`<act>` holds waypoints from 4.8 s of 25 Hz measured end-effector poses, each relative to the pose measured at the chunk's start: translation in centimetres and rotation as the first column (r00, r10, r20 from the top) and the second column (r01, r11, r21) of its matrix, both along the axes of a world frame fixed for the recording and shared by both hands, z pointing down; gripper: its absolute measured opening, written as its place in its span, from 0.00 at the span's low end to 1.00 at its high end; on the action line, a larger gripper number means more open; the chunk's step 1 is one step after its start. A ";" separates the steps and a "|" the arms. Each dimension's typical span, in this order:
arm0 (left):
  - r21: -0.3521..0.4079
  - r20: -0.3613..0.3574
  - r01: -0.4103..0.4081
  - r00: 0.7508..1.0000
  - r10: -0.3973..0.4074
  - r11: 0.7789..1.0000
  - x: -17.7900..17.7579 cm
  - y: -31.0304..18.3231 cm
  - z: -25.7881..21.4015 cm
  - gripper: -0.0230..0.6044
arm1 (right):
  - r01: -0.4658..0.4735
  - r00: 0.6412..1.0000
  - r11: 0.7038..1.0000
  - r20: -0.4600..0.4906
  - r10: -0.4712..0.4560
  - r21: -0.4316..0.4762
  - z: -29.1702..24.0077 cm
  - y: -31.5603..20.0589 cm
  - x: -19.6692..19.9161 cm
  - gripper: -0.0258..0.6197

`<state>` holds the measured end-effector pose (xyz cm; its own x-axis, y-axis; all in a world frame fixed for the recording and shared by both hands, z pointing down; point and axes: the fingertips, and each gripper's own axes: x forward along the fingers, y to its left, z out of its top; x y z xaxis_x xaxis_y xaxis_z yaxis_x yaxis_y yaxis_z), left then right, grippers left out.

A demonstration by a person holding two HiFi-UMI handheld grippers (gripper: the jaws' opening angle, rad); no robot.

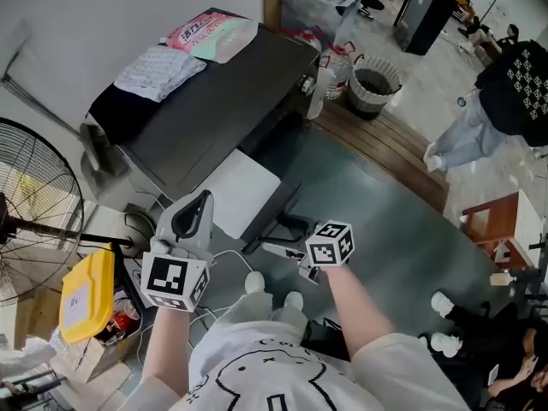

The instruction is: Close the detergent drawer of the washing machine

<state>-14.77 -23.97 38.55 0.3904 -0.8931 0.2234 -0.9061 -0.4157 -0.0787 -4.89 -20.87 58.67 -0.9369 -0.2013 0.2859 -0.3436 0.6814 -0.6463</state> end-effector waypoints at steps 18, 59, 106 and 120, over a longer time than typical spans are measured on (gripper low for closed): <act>0.026 0.087 0.043 0.995 -0.045 0.999 -1.9 -1.3 -0.9 0.06 | -0.013 1.000 1.000 -0.014 0.013 0.002 -0.2 -2.2 -4.0 0.65; 0.013 0.124 0.146 0.981 -0.146 0.989 -7.6 -3.0 0.0 0.06 | -0.036 0.999 0.999 -0.016 0.036 0.009 -0.8 -6.4 -10.3 0.64; -0.006 0.090 0.186 0.979 -0.185 0.982 -11.5 -4.7 1.6 0.06 | -0.047 0.996 0.999 -0.073 0.047 -0.005 -0.2 -9.6 -14.7 0.66; 0.020 0.050 0.223 0.973 -0.224 0.975 -10.9 -3.1 -0.6 0.06 | -0.065 0.996 0.996 -0.053 0.068 0.057 -6.6 -8.7 -12.0 0.65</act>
<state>-25.70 -27.08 37.91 0.1687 -0.9598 0.2245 -0.9705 -0.2015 -0.1324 -16.90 -29.62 52.07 -0.9040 -0.2795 0.3233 -0.4233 0.6902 -0.5868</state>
